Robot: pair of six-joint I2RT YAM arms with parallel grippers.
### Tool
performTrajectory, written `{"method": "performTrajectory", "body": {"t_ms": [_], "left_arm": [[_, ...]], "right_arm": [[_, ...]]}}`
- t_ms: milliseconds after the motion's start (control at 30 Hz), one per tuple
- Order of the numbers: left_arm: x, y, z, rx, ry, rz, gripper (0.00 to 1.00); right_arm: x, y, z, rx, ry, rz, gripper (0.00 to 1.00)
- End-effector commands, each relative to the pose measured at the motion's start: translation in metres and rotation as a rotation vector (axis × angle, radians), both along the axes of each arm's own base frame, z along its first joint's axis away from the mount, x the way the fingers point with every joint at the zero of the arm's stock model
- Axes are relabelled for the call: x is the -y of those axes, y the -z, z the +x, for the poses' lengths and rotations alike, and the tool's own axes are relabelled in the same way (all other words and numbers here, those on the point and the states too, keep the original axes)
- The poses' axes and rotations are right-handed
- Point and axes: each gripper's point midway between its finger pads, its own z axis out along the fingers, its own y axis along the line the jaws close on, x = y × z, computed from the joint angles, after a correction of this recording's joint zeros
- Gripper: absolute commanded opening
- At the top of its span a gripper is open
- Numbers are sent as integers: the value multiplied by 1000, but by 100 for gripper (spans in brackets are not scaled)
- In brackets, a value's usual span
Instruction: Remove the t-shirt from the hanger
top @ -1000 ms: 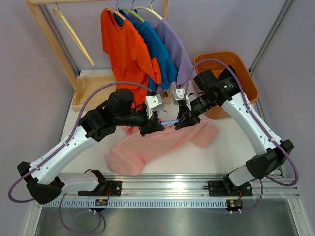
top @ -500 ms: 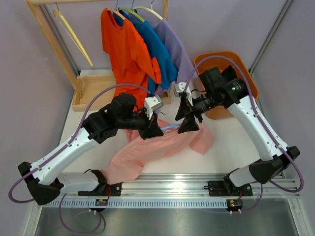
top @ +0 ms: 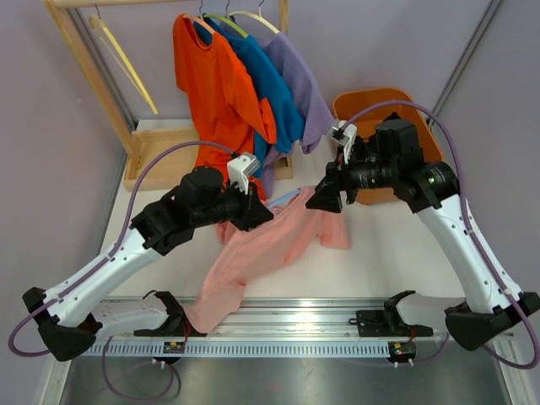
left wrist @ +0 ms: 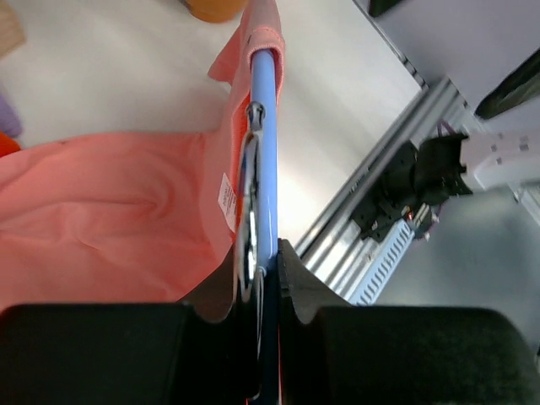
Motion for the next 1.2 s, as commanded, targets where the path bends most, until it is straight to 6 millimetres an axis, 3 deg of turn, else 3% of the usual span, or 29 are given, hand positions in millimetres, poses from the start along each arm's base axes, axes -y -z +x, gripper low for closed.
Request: {"method": "performTrajectory", "body": {"t_ms": [0,133,267,533,633,733,767,867,1033,1167], "left_arm": [[0,-49,31,107,-170,-165,0],[4,-62,43,128,-222,-229,0],[13,-67,46,119,-214,-254,0],[17,-72,47,114,-212,-281,0],[15,-74,46,117,-215,-292,0],[13,-71,45,113,-218,-284,0],[12,-70,45,111,-221,-278,0],[7,-60,43,107,-225,-234,0],[-2,-48,36,121,-195,-155,0],[-9,-41,23,142,-126,-89,0]], "right_arm": [[7,-5,24,-105,314,69,73],[8,6,34,-185,440,73,76],[-3,15,57,-277,547,84,74],[-20,11,91,-284,632,91,66],[-21,19,95,-281,655,65,58],[-20,21,98,-277,675,54,37],[-19,15,100,-255,678,68,23],[-17,1,100,-200,665,93,3],[-2,-10,109,-106,715,77,0],[39,-15,146,8,873,56,0]]}}
